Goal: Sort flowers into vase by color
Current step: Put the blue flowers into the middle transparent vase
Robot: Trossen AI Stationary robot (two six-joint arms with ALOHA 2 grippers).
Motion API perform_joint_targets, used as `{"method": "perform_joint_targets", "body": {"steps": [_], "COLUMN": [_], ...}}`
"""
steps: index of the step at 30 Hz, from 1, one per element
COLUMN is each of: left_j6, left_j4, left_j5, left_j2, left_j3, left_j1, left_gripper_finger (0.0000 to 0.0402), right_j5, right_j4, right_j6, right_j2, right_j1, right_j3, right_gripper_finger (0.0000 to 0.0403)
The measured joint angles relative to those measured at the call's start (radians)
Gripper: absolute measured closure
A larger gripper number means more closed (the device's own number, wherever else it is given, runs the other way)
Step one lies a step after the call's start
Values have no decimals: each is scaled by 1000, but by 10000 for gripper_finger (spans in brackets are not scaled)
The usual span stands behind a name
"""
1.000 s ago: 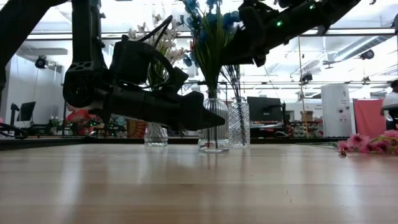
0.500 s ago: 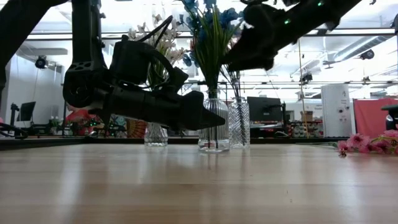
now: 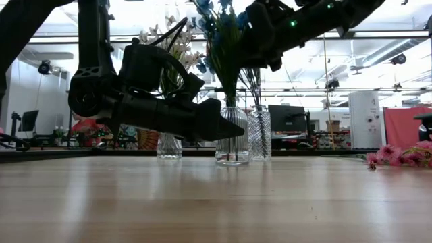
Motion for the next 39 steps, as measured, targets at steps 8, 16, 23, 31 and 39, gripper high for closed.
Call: {"method": "perform_joint_targets", "body": {"steps": [8, 16, 23, 31, 39], "left_j6": [-5, -7, -7, -8, -7], "left_j4": [0, 0, 0, 1, 1], "left_j5": [9, 10, 11, 11, 11], "left_j2": [0, 0, 0, 0, 0], "left_j3": [0, 0, 0, 0, 0], "left_j1": [0, 0, 0, 0, 0], "left_gripper_finger": [129, 129, 129, 129, 129], "right_j5": [1, 0, 1, 10, 0], "right_j4": [-16, -16, -16, -14, -33], "right_j6": [26, 35, 40, 63, 53], "right_j2": [2, 4, 5, 33, 28], "right_j1": [0, 0, 0, 0, -3], "right_j3": [9, 9, 6, 3, 4], "right_gripper_finger": [347, 378, 377, 376, 376]}}
